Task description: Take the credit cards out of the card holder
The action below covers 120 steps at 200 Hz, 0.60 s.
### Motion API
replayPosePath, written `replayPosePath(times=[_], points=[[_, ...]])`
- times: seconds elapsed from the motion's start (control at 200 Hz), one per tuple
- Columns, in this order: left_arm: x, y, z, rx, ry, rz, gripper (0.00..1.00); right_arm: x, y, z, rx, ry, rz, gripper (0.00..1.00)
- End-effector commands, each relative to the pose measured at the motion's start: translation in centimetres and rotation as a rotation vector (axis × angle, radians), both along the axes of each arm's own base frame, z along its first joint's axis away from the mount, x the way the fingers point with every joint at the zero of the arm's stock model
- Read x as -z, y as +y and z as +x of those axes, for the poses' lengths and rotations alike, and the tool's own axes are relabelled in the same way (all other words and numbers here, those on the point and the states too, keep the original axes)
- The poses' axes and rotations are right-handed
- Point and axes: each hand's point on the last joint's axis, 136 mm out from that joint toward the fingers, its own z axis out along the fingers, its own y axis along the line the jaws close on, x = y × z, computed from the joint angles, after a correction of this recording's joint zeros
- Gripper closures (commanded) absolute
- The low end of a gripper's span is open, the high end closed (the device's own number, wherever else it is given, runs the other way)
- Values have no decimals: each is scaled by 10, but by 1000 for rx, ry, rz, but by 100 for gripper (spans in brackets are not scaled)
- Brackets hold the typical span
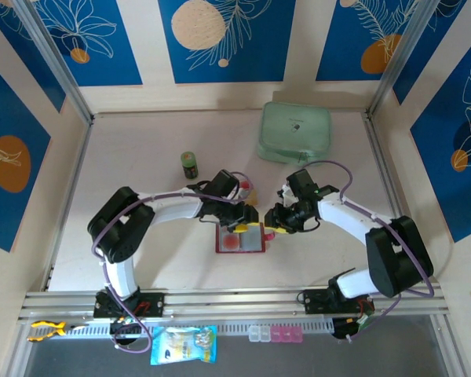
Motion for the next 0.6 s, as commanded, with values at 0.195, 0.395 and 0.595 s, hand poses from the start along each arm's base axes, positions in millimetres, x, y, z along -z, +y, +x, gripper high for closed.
replayPosePath(times=[0.195,0.395,0.595], points=[[-20,38,6,-33,-97,38,54,-37,51,-10,-99,-34,105,65],[-10,73,2,-98,-77,57,59,-30,85,-23,-199,12,121,70],[6,92,-11,-115,-38,68,72,-10,97,-24,-202,47,99,75]])
